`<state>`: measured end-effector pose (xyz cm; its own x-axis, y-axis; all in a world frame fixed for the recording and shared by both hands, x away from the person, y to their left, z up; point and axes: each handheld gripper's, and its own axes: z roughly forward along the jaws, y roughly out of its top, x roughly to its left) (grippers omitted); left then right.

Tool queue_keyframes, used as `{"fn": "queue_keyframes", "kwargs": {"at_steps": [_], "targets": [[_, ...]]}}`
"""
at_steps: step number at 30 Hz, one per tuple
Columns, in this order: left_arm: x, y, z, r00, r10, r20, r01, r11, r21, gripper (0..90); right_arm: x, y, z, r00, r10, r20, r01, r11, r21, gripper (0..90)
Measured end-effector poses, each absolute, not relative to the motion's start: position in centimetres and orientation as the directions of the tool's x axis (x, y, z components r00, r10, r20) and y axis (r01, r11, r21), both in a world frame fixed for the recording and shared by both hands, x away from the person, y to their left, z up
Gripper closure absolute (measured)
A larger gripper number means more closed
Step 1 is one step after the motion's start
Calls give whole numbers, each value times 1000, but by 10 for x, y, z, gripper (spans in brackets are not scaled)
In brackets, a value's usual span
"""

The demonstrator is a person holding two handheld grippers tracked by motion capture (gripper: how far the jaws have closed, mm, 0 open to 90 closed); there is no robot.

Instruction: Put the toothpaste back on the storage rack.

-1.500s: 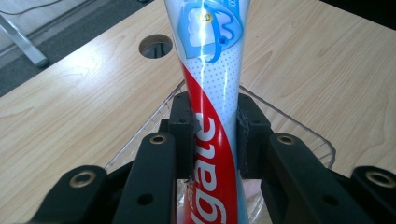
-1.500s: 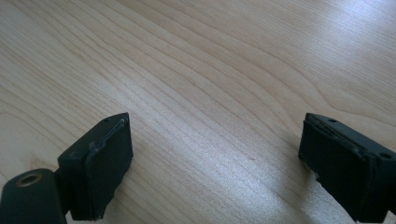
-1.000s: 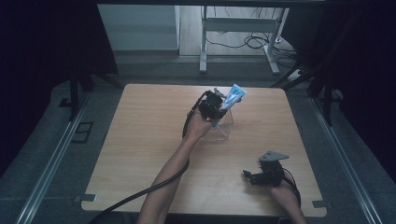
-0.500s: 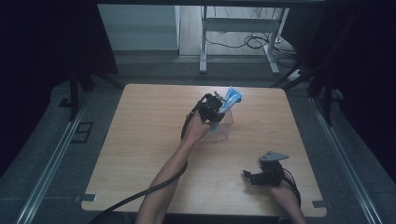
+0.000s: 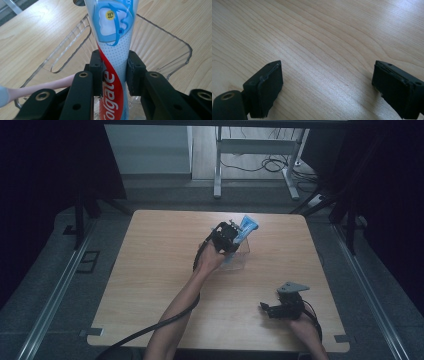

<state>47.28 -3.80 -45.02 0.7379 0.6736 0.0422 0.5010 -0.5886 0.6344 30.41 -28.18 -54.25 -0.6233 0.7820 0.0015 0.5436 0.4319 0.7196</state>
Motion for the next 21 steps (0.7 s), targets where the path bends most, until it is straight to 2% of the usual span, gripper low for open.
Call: {"fn": "queue_keyframes", "kwargs": {"at_steps": [5,21], "targets": [[473,-38,-453,738,673,49,514,-609,604,705,304,-282,-542,-623,782,3,545,431,719,97],[471,-38,-452,725,689,11,553,-591,587,684,304,-282,-543,-623,782,1,543,432,720,97]]}}
